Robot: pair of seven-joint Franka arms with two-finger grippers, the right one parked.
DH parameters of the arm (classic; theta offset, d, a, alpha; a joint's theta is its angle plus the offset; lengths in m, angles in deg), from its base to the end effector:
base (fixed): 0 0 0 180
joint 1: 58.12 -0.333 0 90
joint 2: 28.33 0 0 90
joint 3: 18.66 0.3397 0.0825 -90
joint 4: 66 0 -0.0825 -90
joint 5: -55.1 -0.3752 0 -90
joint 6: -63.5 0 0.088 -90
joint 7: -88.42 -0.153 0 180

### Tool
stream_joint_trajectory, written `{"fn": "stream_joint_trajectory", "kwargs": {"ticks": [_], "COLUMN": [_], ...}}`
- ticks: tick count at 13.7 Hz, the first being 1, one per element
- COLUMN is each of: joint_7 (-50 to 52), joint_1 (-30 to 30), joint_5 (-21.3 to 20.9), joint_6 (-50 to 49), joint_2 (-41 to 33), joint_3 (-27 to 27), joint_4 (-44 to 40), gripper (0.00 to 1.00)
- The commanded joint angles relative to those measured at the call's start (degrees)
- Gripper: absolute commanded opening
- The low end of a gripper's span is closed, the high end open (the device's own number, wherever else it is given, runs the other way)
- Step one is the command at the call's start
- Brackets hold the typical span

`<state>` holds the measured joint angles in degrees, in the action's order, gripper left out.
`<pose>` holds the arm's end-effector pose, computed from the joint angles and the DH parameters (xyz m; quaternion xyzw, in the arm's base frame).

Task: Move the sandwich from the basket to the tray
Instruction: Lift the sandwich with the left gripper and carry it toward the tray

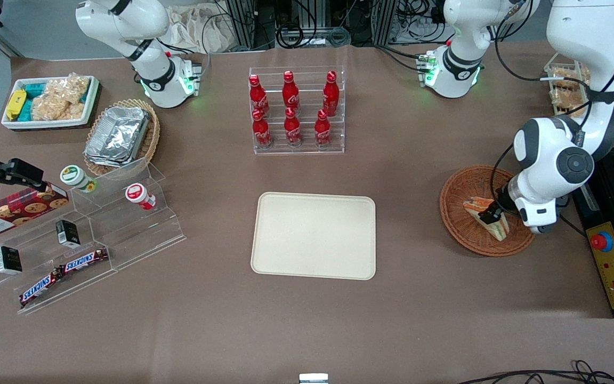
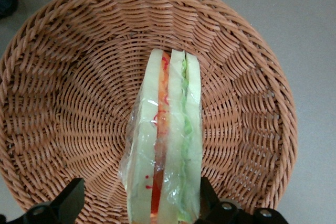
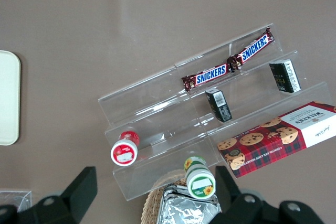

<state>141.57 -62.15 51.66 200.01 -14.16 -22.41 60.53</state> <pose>0.5413 0.0048 0.2454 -0.9022 -0.4296 0.0271 0.0267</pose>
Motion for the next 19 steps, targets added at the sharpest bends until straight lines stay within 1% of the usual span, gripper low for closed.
{"fn": "stream_joint_trajectory", "kwargs": {"ticks": [1,2,5,7,9,11,13,15,17,19], "joint_7": [1.6,1.7,0.2,-2.7,-5.3,-8.2,-11.6,-11.0,-10.9,-11.6], "joint_1": [-0.2,-0.1,0.0,0.0,0.0,0.7,3.9,9.4,14.9,19.3], "joint_5": [-0.9,-0.9,-1.0,-1.0,-0.8,-0.5,-0.7,-0.7,-0.8,-0.1], "joint_6": [0.9,0.8,0.0,-3.8,-12.4,-24.2,-32.1,-37.2,-38.1,-37.3], "joint_2": [0.2,-0.1,-0.9,-1.6,-2.0,-1.6,0.4,3.7,7.3,11.8], "joint_3": [-0.1,-0.1,-0.2,-0.3,-0.5,-1.1,-3.6,-4.2,-4.2,-4.3], "joint_4": [0.0,0.0,-0.8,-3.2,-9.1,-18.7,-28.7,-36.8,-42.2,-45.1], "gripper": [0.1,0.01,0.0,0.0,0.0,0.0,0.0,0.0,0.0,0.0]}}
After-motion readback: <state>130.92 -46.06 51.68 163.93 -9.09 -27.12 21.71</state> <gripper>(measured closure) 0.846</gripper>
